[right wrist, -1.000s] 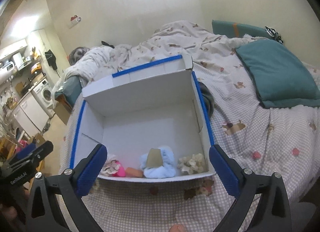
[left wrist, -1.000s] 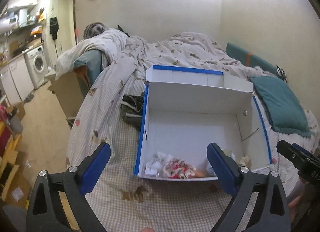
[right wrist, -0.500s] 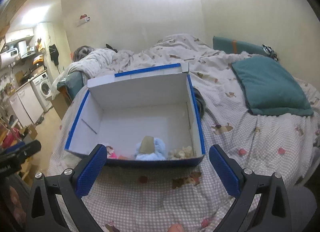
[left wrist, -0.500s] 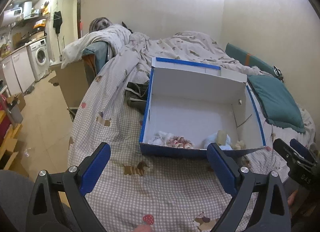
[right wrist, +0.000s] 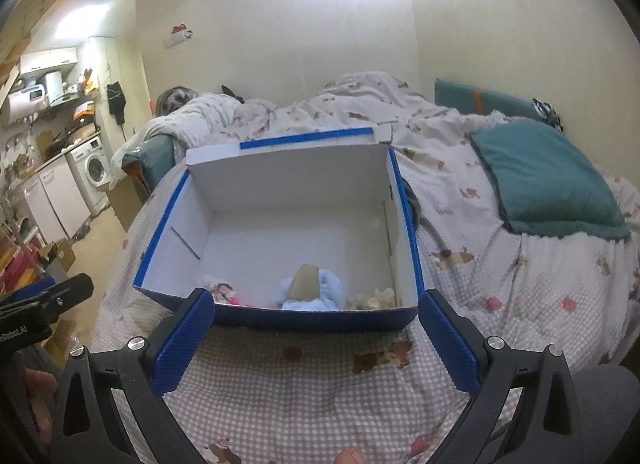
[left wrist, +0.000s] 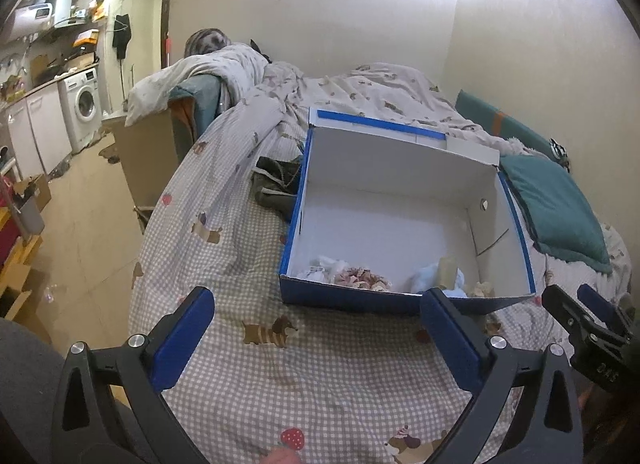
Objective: Organize soft objects
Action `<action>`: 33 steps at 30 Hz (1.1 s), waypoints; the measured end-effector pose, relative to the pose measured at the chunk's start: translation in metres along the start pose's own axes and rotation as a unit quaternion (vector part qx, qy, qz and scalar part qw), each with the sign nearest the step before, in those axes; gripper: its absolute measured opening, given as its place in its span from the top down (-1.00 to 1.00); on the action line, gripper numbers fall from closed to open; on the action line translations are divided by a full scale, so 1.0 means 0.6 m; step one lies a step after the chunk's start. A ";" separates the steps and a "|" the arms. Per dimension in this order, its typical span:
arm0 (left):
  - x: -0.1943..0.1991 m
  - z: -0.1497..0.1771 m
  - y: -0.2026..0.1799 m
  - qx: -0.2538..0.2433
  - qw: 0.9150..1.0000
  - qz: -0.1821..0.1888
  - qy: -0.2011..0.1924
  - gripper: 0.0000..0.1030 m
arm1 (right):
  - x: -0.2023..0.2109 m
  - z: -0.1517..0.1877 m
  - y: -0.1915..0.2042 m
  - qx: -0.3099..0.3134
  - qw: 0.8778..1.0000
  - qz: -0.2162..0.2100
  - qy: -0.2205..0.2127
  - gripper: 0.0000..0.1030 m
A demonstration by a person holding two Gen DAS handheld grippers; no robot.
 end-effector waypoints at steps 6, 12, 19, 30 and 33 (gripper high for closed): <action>0.006 0.001 -0.008 -0.016 1.000 -0.010 -0.010 -1.00 | -0.004 0.003 -0.004 -0.011 1.000 -0.005 0.006 -1.00; 0.009 -0.002 -0.007 -0.017 1.000 -0.013 -0.017 -1.00 | -0.011 0.009 -0.002 -0.012 1.000 -0.008 0.016 -1.00; 0.010 -0.003 -0.004 -0.018 1.000 -0.018 -0.018 -1.00 | -0.013 0.013 0.003 -0.004 1.000 -0.008 0.021 -1.00; 0.007 -0.001 -0.006 -0.021 0.999 -0.021 -0.015 -1.00 | -0.014 0.015 0.005 -0.003 1.000 -0.008 0.022 -1.00; 0.007 -0.001 -0.006 -0.021 0.999 -0.021 -0.015 -1.00 | -0.014 0.014 0.005 -0.003 1.000 -0.008 0.022 -1.00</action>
Point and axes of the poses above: each gripper's, at about its wrist camera, not at the fingertips, and x roughly against the way its jaws point, y to its left, z to its underside, the point moved 10 cm from there along -x, roughly the way its jaws point, and after that the axes turned 2 degrees about -z, right-handed, at the moved point
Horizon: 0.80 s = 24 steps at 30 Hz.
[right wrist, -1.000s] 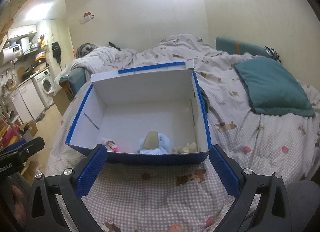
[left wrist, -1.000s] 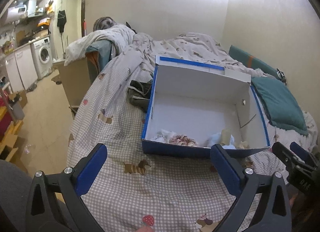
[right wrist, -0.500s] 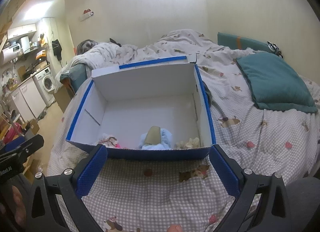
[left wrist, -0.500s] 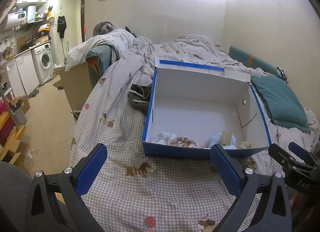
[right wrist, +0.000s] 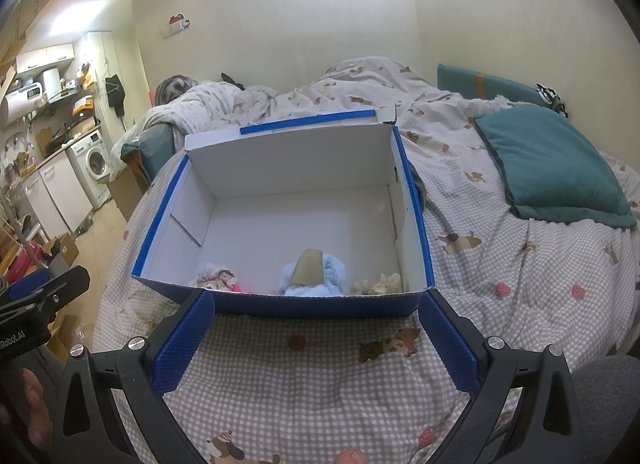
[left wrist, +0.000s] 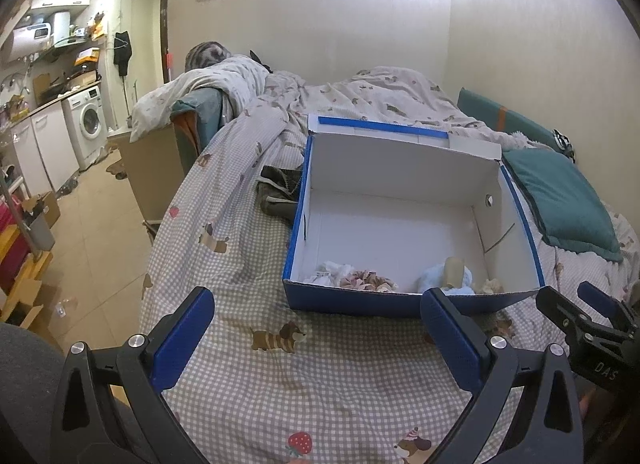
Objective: Organize soft objects
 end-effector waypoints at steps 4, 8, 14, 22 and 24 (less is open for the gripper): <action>-0.001 0.002 0.000 -0.001 1.000 0.000 0.001 -1.00 | 0.000 0.000 0.000 0.000 1.000 0.000 0.000 -1.00; -0.002 0.002 -0.001 -0.002 1.000 0.001 0.001 -1.00 | 0.000 0.000 0.000 0.000 1.000 0.000 0.000 -1.00; -0.006 0.009 0.000 -0.006 1.000 0.003 0.006 -1.00 | 0.001 0.000 0.000 0.000 1.000 0.000 0.000 -1.00; -0.007 0.011 0.003 0.000 1.000 0.009 0.007 -1.00 | -0.001 0.002 0.003 0.002 1.000 -0.002 0.000 -1.00; -0.007 0.011 0.004 0.002 1.000 0.012 0.008 -1.00 | -0.001 0.002 0.004 0.003 1.000 -0.003 -0.001 -1.00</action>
Point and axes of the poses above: each gripper's, at about its wrist camera, not at the fingertips, and x roughly against the way its jaws point, y to its left, z to its underside, the point moved 10 cm from there along -x, roughly the way its jaws point, and after that the axes turned 2 degrees about -z, right-handed, at the moved point
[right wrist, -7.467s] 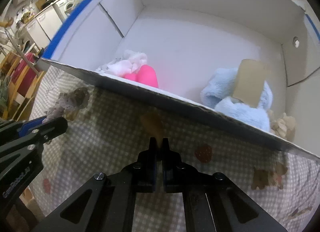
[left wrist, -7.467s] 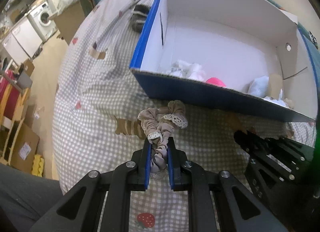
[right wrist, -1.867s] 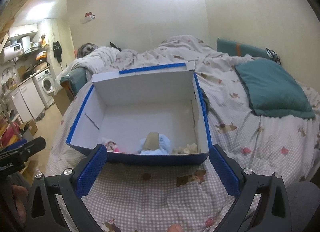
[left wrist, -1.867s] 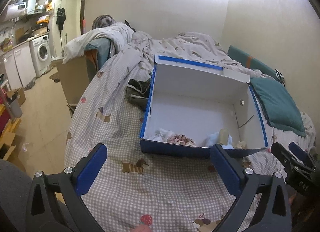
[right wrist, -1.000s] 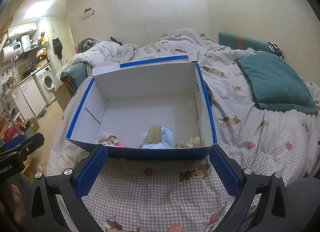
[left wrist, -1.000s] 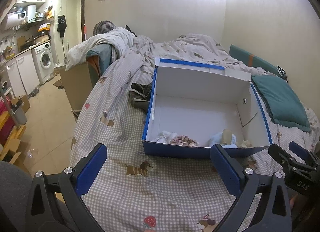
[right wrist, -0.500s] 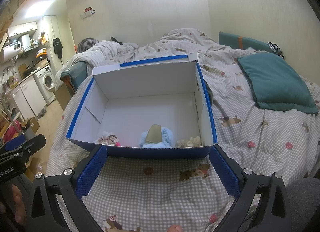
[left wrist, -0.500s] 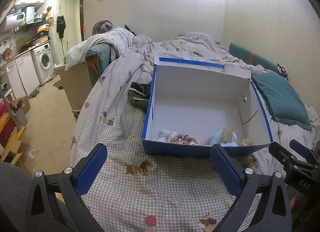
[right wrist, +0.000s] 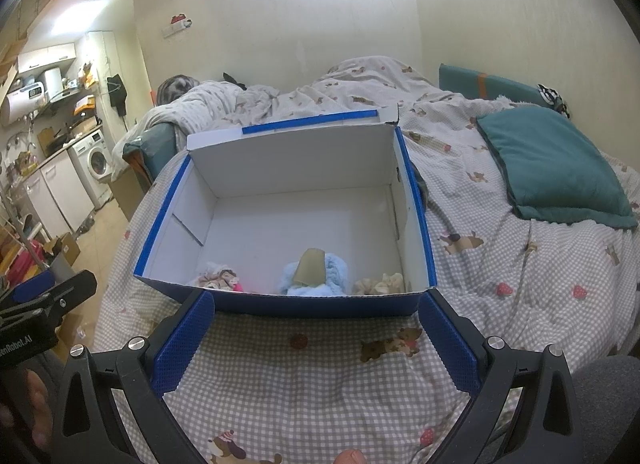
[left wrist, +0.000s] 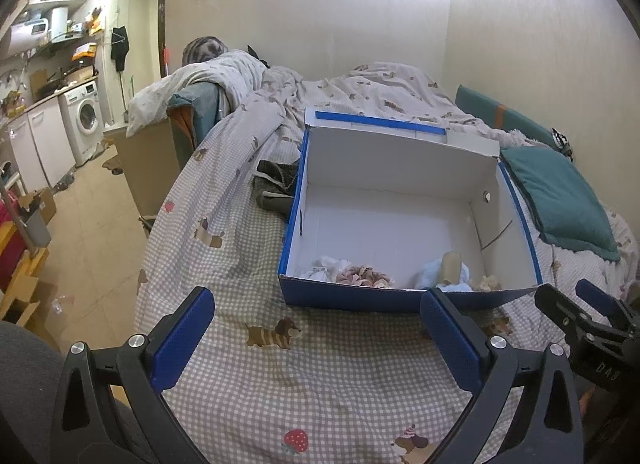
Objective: Organize soft objects
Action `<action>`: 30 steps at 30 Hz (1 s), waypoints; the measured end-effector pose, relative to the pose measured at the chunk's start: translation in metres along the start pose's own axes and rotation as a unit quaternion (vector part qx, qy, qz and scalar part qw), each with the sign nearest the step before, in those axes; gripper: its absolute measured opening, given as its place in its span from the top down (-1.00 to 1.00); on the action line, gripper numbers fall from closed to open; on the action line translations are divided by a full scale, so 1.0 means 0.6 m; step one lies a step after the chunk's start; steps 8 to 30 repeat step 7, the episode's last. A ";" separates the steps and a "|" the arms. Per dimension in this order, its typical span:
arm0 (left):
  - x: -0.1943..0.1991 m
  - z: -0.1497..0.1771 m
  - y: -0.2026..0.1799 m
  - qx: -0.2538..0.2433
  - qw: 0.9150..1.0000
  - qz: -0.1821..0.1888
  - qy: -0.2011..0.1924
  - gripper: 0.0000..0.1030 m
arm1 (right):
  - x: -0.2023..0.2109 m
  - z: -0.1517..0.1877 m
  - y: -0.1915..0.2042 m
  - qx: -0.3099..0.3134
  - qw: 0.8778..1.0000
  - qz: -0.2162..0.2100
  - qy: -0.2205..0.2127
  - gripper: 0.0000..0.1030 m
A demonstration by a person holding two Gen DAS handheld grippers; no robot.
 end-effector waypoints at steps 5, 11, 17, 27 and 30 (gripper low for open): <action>-0.001 0.002 0.000 0.001 1.000 0.002 0.001 -1.00 | -0.002 0.002 0.003 0.004 1.000 -0.001 0.000 -1.00; 0.000 0.003 0.000 -0.001 1.000 0.003 0.001 -1.00 | -0.002 0.001 0.003 0.004 1.000 -0.001 0.000 -1.00; 0.000 0.003 0.000 -0.001 1.000 0.003 0.001 -1.00 | -0.002 0.001 0.003 0.004 1.000 -0.001 0.000 -1.00; 0.000 0.003 0.000 -0.001 1.000 0.003 0.001 -1.00 | -0.002 0.001 0.003 0.004 1.000 -0.001 0.000 -1.00; 0.000 0.003 0.000 -0.001 1.000 0.003 0.001 -1.00 | -0.002 0.001 0.003 0.004 1.000 -0.001 0.000 -1.00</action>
Point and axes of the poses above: each gripper's, at about its wrist camera, not at the fingertips, and x roughly against the way its jaws point, y to its left, z to its underside, the point moved 10 cm from there along -x, roughly the way its jaws point, and after that the axes turned 2 degrees about -z, right-handed, at the moved point
